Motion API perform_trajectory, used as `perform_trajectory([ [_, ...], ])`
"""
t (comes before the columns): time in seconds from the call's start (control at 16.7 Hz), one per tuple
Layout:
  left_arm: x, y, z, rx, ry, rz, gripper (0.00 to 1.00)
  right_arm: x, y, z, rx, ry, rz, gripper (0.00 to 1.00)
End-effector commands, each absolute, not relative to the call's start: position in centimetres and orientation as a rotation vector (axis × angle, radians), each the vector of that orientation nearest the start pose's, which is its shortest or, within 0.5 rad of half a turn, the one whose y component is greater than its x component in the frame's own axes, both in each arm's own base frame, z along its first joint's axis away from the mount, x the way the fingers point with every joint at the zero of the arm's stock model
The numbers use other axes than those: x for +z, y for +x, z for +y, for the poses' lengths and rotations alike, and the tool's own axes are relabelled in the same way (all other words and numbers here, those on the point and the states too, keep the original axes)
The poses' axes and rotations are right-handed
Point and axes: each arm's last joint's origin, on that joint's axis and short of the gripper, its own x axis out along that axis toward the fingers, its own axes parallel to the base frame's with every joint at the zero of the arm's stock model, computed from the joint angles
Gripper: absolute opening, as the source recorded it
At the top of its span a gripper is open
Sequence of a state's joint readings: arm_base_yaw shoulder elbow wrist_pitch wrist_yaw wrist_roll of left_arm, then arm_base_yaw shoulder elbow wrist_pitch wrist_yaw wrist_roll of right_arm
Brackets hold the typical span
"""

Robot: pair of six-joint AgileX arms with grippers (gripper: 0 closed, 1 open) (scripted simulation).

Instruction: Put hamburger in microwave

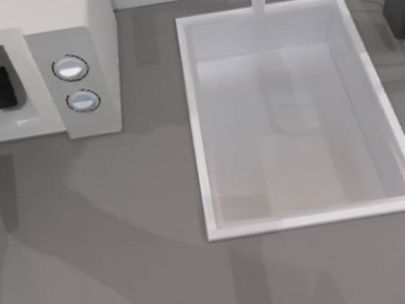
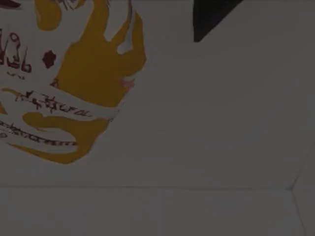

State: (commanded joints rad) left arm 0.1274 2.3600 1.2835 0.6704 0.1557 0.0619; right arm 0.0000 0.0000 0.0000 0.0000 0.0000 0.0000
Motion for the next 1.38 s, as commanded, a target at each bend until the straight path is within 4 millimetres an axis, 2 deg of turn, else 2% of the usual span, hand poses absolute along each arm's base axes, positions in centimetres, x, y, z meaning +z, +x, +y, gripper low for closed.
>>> perform_trajectory([
  [0.18, 6.6, 46.4, 6.5, -0.007, -0.005, 0.374, 1.00, 16.0, 10.6, -0.1, 0.000, 0.000, 0.000, 1.00],
  [0.3, 6.8, 45.2, 7.1, 0.004, -0.009, 0.361, 1.00, 16.0, 10.6, -0.1, 0.000, 0.000, 0.000, 1.00],
  [0.6, 6.5, 39.4, 8.0, 0.012, -0.033, 0.368, 1.00, 16.0, 10.6, -0.1, 0.000, 0.000, 0.000, 1.00],
  [1.02, 6.4, 30.2, 7.1, -0.005, -0.034, 0.380, 1.00, 16.0, 10.6, -0.1, 0.000, 0.000, 0.000, 1.00],
  [1.2, 6.4, 27.8, 6.6, -0.013, -0.011, 0.378, 1.00, 16.0, 10.6, -0.1, 0.000, 0.000, 0.000, 1.00],
  [1.38, 5.9, 26.9, 6.4, -0.016, -0.006, 0.400, 1.00, 16.0, 10.6, -0.1, 0.000, 0.000, 0.000, 1.00],
])
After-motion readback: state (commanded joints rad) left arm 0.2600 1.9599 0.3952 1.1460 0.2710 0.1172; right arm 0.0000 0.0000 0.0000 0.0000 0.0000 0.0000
